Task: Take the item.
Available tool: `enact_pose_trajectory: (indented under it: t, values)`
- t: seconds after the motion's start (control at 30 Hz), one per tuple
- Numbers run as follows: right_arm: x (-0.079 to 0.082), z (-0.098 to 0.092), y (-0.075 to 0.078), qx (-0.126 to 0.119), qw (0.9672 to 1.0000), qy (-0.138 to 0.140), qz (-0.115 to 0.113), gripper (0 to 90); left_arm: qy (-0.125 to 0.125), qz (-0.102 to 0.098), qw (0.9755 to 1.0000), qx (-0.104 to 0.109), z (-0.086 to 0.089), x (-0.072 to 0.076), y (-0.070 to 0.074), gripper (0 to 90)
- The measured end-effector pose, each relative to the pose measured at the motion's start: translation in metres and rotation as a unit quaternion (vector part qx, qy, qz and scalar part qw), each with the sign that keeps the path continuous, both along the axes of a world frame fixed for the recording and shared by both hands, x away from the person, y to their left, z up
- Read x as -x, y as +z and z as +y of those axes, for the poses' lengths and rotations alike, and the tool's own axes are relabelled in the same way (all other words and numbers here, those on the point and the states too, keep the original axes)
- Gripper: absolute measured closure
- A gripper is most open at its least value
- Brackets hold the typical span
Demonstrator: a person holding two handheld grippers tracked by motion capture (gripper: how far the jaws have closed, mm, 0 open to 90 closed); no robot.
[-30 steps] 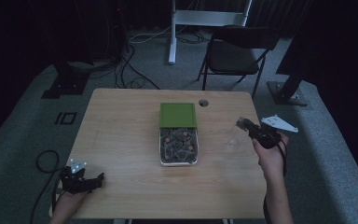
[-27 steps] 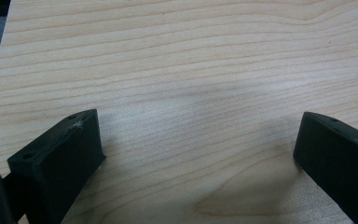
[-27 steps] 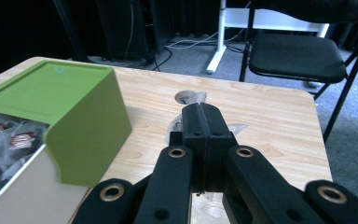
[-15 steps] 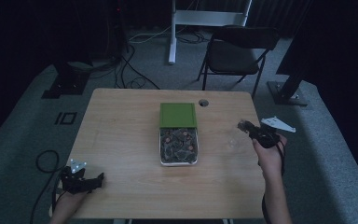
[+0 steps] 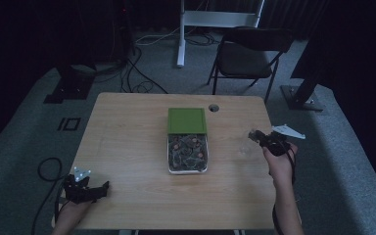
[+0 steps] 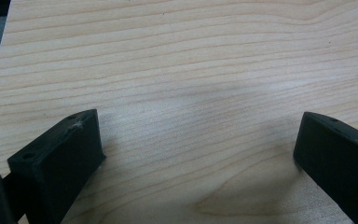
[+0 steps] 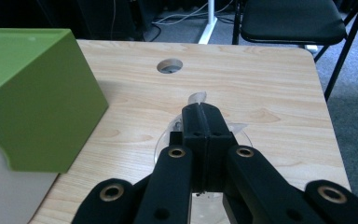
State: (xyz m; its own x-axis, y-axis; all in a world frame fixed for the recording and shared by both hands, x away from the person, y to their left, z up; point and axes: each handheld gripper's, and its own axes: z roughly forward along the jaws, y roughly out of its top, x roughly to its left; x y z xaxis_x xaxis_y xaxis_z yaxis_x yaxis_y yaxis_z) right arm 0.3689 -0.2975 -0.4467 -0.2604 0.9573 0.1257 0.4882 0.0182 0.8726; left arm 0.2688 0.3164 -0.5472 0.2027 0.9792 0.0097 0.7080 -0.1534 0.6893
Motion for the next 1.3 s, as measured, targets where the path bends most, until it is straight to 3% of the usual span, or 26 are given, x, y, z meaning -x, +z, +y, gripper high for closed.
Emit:
enact_pose_trajectory:
  t: [0.33, 0.43, 0.7, 0.83, 1.0, 1.3]
  values:
    - [-0.005, 0.001, -0.012, -0.002, 0.9999, 0.0, 0.016, 90.0, 0.0, 0.0, 1.0, 0.0, 0.0, 0.0, 0.0, 1.6]
    - [-0.007, 0.0, -0.014, -0.003, 0.9998, -0.002, 0.018, 85.7, 0.0, 0.0, 1.0, 0.0, 0.0, 0.0, 0.0, 1.7]
    - [-0.004, 0.001, -0.006, -0.009, 0.9999, 0.003, 0.004, 75.3, 0.0, 0.0, 1.0, 0.0, 0.0, 0.0, 0.0, 1.6]
    - [0.001, 0.004, -0.001, 0.001, 0.9999, 0.014, -0.006, 71.0, 0.0, 0.0, 1.0, 0.0, 0.0, 0.0, 0.0, 1.6]
    - [0.006, 0.009, 0.006, 0.007, 0.9995, 0.029, -0.013, 61.0, 0.0, 0.0, 1.0, 0.0, 0.0, 0.0, 0.0, 1.7]
    - [0.014, 0.019, 0.016, 0.008, 0.9975, 0.057, -0.041, 34.7, 0.0, 0.0, 1.0, 0.0, 0.0, 0.0, 0.0, 1.6]
